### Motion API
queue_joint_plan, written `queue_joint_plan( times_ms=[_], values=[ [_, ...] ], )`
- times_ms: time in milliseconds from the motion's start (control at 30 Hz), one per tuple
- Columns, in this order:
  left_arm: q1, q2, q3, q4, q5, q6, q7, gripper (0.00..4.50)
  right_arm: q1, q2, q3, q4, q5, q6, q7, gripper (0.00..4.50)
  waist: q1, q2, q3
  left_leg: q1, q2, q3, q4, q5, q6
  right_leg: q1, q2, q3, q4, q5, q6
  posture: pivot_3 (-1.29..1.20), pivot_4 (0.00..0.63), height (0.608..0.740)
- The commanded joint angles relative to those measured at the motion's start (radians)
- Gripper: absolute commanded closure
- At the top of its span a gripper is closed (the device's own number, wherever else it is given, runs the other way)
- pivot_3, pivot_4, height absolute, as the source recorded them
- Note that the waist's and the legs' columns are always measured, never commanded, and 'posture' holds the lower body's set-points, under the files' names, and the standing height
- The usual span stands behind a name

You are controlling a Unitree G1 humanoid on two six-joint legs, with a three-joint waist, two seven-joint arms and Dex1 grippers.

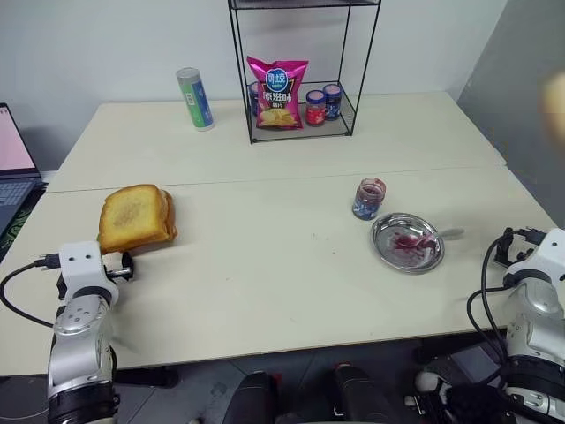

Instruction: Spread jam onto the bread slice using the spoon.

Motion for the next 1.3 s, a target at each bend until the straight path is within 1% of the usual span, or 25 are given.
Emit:
queue_joint_plan(
  times_ms=[33, 133, 233, 367, 467, 500, 567, 633, 700, 733, 800, 867, 933, 1000, 1067, 1100, 1167, 1300],
  values=[
    [0.003, 0.007, 0.029, -0.025, -0.006, 0.012, 0.011, 0.0, -0.016, -0.015, -0.014, -0.002, -0.006, -0.026, -0.001, 0.01, 0.0, 0.0, 0.0, 0.0, 0.0, 0.0, 0.0, 0.0, 0.0, 0.0, 0.0, 0.0, 0.0, 0.0, 0.0, 0.0, 0.15, 0.74],
    [0.014, 0.019, 0.013, -0.069, 0.008, 0.021, 0.002, 0.0, -0.015, -0.024, -0.012, -0.021, -0.004, -0.015, 0.008, 0.01, 0.0, 0.0, 0.0, 0.0, 0.0, 0.001, 0.0, 0.0, 0.0, 0.0, 0.0, 0.001, 0.0, 0.0, 0.0, 0.0, 0.15, 0.74],
    [0.037, 0.0, 0.05, -0.098, -0.023, 0.03, 0.003, 0.0, -0.021, -0.041, -0.021, -0.006, -0.004, -0.024, 0.015, 0.01, 0.0, 0.0, 0.0, 0.0, 0.0, 0.002, 0.0, 0.0, 0.0, 0.0, 0.0, 0.002, 0.0, 0.0, 0.0, 0.0, 0.15, 0.74],
    [0.075, -0.016, 0.063, -0.137, -0.041, 0.034, 0.002, 0.0, -0.035, -0.068, -0.03, -0.009, -0.018, -0.048, 0.007, 0.01, -0.001, 0.0, 0.0, 0.0, 0.0, 0.002, 0.0, 0.0, 0.0, -0.001, 0.0, 0.003, 0.0, 0.0, 0.001, 0.0, 0.15, 0.74],
    [0.099, -0.023, 0.117, -0.186, -0.089, 0.037, -0.003, 0.0, -0.06, -0.106, -0.018, -0.048, -0.034, -0.077, 0.026, 0.01, -0.001, -0.001, 0.0, 0.0, 0.0, 0.003, 0.0, 0.0, 0.0, -0.001, 0.0, 0.003, 0.0, 0.0, 0.001, 0.0, 0.15, 0.74],
    [0.103, -0.029, 0.18, -0.213, -0.167, 0.048, -0.025, 0.0, -0.104, -0.126, 0.003, -0.082, -0.006, -0.076, 0.079, 0.01, -0.001, -0.001, 0.0, 0.0, 0.0, 0.003, 0.0, 0.0, 0.0, -0.001, 0.0, 0.004, 0.0, 0.0, 0.001, 0.0, 0.15, 0.74],
    [0.113, -0.035, 0.257, -0.253, -0.284, 0.068, -0.069, 0.0, -0.179, -0.15, 0.04, -0.127, 0.048, -0.063, 0.173, 0.01, -0.006, -0.001, 0.001, 0.0, 0.0, 0.004, 0.0, 0.0, 0.0, -0.001, 0.001, 0.004, 0.0, 0.0, 0.001, 0.0, 0.15, 0.74],
    [0.132, -0.055, 0.3, -0.328, -0.48, 0.179, -0.135, 0.0, -0.283, -0.158, 0.151, -0.21, 0.166, 0.046, 0.363, 0.01, -0.014, -0.001, 0.001, 0.001, 0.001, 0.006, 0.0, 0.0, 0.0, -0.002, 0.001, 0.006, 0.001, 0.001, 0.001, 0.0, 0.15, 0.74],
    [0.143, -0.074, 0.312, -0.388, -0.633, 0.284, -0.157, 0.0, -0.349, -0.155, 0.238, -0.278, 0.273, 0.164, 0.503, 0.01, -0.023, -0.001, 0.001, 0.003, 0.003, 0.007, 0.0, 0.0, 0.0, -0.001, 0.003, 0.007, 0.001, 0.001, 0.001, 0.0, 0.15, 0.74],
    [0.147, -0.082, 0.308, -0.405, -0.677, 0.316, -0.157, 0.0, -0.361, -0.155, 0.268, -0.307, 0.312, 0.21, 0.553, 0.01, -0.023, -0.004, 0.0, 0.003, 0.003, 0.007, 0.0, 0.0, 0.0, -0.001, 0.003, 0.007, 0.001, 0.001, 0.001, 0.0, 0.15, 0.74],
    [0.156, -0.118, 0.287, -0.442, -0.751, 0.362, -0.137, 0.0, -0.365, -0.183, 0.394, -0.392, 0.378, 0.309, 0.712, 0.01, -0.01, -0.012, -0.005, 0.002, 0.004, 0.002, -0.001, 0.0, 0.0, -0.001, 0.004, 0.003, 0.0, 0.001, 0.001, 0.0, 0.15, 0.74],
    [0.149, -0.147, 0.279, -0.454, -0.8, 0.383, -0.103, 0.0, -0.364, -0.206, 0.486, -0.436, 0.383, 0.334, 0.821, 0.01, 0.001, -0.013, -0.006, 0.0, 0.005, -0.002, -0.001, -0.001, -0.001, 0.0, 0.004, -0.002, -0.001, 0.0, -0.001, 0.0, 0.15, 0.74],
    [0.127, -0.171, 0.274, -0.446, -0.814, 0.38, -0.06, 0.0, -0.367, -0.194, 0.52, -0.449, 0.404, 0.361, 0.857, 0.01, 0.008, -0.014, -0.005, -0.003, 0.004, -0.006, 0.001, -0.001, -0.002, 0.0, 0.001, -0.007, -0.001, 0.0, -0.004, 0.0, 0.15, 0.74],
    [0.106, -0.196, 0.263, -0.438, -0.814, 0.362, -0.022, 0.0, -0.362, -0.171, 0.572, -0.443, 0.379, 0.344, 0.885, 0.01, 0.015, -0.015, -0.005, -0.003, 0.003, -0.007, 0.002, -0.001, -0.002, 0.0, 0.001, -0.008, -0.001, 0.001, -0.005, 0.0, 0.15, 0.74],
    [0.11, -0.215, 0.249, -0.447, -0.832, 0.36, -0.012, 0.0, -0.358, -0.14, 0.601, -0.442, 0.363, 0.334, 0.884, 0.01, 0.02, -0.015, -0.005, -0.002, 0.003, -0.007, 0.003, -0.001, -0.002, 0.001, 0.0, -0.011, -0.001, 0.002, -0.006, 0.0, 0.15, 0.74],
    [0.117, -0.219, 0.24, -0.455, -0.835, 0.361, -0.012, 0.0, -0.357, -0.13, 0.601, -0.442, 0.362, 0.335, 0.882, 0.01, 0.02, -0.015, -0.005, -0.001, 0.003, -0.007, 0.004, -0.001, -0.002, 0.002, 0.0, -0.012, -0.001, 0.0, -0.005, 0.0, 0.15, 0.74],
    [0.142, -0.216, 0.213, -0.474, -0.829, 0.358, -0.032, 0.0, -0.356, -0.116, 0.602, -0.449, 0.36, 0.344, 0.883, 0.01, 0.021, -0.015, -0.005, -0.001, 0.003, -0.007, 0.004, -0.001, -0.002, 0.002, 0.0, -0.012, -0.001, -0.003, -0.01, 0.0, 0.15, 0.74],
    [0.159, -0.205, 0.213, -0.469, -0.851, 0.347, -0.05, 0.0, -0.349, -0.102, 0.601, -0.474, 0.369, 0.367, 0.881, 0.01, 0.022, -0.015, -0.005, -0.001, 0.003, -0.007, 0.002, -0.001, -0.002, 0.001, 0.0, -0.012, 0.0, 0.0, -0.014, 0.0, 0.15, 0.74]
  ],
)
